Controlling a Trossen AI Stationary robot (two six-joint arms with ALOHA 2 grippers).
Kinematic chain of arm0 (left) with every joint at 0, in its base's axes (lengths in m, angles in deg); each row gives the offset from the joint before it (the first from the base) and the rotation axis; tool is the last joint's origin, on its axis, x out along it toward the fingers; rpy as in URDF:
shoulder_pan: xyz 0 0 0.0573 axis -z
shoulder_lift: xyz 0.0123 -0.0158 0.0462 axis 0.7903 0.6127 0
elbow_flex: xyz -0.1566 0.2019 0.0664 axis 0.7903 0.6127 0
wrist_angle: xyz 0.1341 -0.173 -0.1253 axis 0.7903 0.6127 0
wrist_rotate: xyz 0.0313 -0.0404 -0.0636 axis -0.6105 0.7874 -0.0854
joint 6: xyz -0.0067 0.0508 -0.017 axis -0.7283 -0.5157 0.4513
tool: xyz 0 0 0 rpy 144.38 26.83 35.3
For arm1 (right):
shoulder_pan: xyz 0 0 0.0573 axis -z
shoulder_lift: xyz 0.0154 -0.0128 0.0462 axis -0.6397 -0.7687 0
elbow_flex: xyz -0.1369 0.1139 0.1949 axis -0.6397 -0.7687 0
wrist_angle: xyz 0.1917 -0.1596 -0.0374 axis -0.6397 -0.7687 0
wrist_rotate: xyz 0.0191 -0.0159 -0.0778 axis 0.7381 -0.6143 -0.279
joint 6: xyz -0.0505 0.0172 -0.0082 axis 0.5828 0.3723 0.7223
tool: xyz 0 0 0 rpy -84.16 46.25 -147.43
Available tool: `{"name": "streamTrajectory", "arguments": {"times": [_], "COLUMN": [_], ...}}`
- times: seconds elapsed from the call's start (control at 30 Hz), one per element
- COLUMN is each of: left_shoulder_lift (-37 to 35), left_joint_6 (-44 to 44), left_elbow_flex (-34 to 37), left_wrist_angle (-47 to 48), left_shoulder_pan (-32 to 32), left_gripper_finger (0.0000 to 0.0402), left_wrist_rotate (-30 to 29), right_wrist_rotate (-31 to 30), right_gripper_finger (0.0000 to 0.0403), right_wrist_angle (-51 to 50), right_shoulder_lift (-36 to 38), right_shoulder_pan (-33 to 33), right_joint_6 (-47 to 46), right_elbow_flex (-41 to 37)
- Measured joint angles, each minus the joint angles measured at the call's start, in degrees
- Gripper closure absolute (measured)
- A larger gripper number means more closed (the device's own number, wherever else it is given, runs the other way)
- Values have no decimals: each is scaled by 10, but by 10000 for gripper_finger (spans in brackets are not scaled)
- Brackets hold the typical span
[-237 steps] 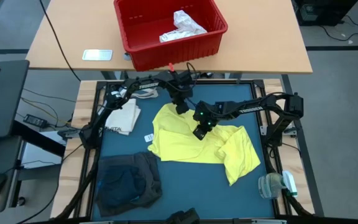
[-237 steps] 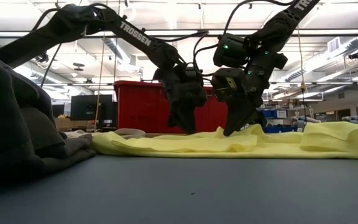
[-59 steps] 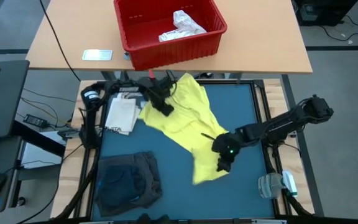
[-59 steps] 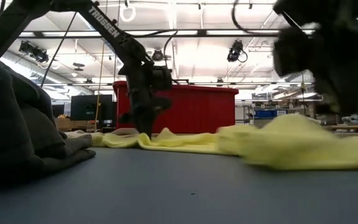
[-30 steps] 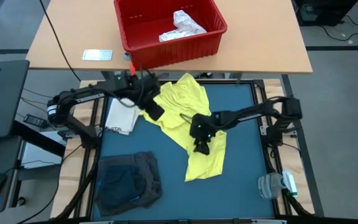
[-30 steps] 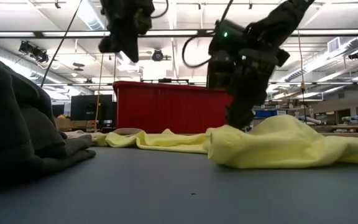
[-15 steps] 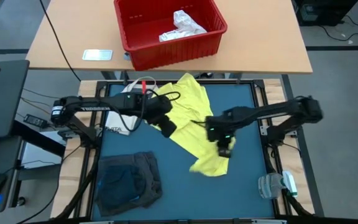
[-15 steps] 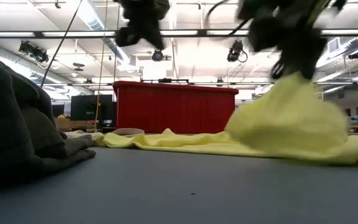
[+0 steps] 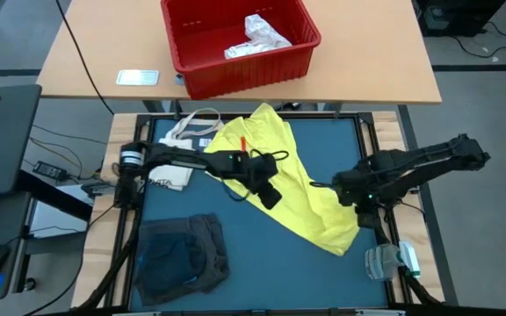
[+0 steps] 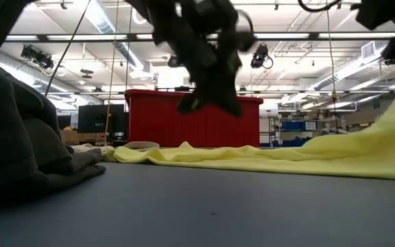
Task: Fold laundry
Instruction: Fold the yellow shirt
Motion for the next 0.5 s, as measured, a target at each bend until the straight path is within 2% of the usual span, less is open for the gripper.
{"name": "streamTrajectory", "arguments": {"times": [0.2, 0.33, 0.5], "left_shoulder_lift": [30, 30, 30], "left_joint_6": [-30, -88, -166], "left_elbow_flex": [0, 0, 3], "left_wrist_angle": [63, 124, 205], "left_shoulder_pan": [-19, -51, -104], "left_gripper_finger": [397, 397, 397], "left_wrist_rotate": [10, 9, 9], "right_wrist_rotate": [-33, -36, -46], "right_gripper_finger": [307, 290, 293], "right_wrist_angle": [-36, -32, 94], "right_shoulder_lift": [23, 40, 46], "right_shoulder_pan": [-11, -11, -11], "right_joint_6": [-90, -125, -126], "right_elbow_flex": [-8, 12, 15]}}
